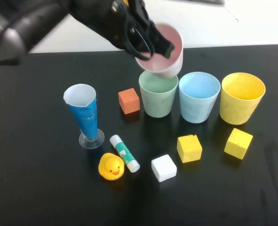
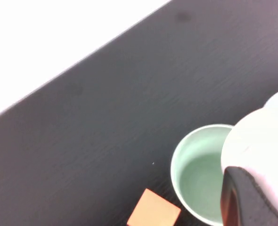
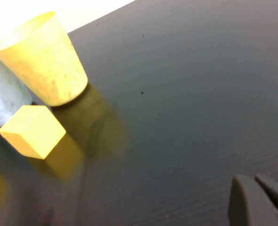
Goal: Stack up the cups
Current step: Place the pink cup on the green cup
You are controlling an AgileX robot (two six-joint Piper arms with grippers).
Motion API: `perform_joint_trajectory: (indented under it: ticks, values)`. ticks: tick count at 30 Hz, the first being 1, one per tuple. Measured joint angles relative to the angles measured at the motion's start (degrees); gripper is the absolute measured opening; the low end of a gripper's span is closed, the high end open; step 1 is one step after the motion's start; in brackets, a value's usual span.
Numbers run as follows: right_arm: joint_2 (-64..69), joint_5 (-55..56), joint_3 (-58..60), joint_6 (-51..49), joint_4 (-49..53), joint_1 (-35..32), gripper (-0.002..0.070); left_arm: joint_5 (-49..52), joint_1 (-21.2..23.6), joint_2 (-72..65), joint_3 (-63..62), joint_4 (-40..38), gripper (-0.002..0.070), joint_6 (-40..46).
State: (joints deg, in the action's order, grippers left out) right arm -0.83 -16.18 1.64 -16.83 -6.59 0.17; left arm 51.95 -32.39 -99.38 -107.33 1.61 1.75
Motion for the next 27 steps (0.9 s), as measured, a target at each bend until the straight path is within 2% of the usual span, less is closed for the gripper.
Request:
perform_joint_trajectory:
  ticks: [8,19,22,27]
  values:
    - [0.00,-0.09,0.00,0.15,0.00,0.00,-0.0003,-0.17,0.00,-6.53,0.00,3.26,0.0009,-2.70]
    - [0.00,0.25,0.00,0.29,0.00,0.00,-0.0003,-0.72,0.00,-7.37,0.00,3.56,0.0015,-3.96]
    - [0.00,0.58,0.00,0.60,0.00,0.00,-0.0003,-0.85,0.00,-7.55,0.00,3.56,0.0059,-3.96]
    - [0.00,0.58,0.00,0.93,-0.11,0.00,-0.0003,-0.85,0.00,-7.74,0.00,3.56,0.0197,-4.38]
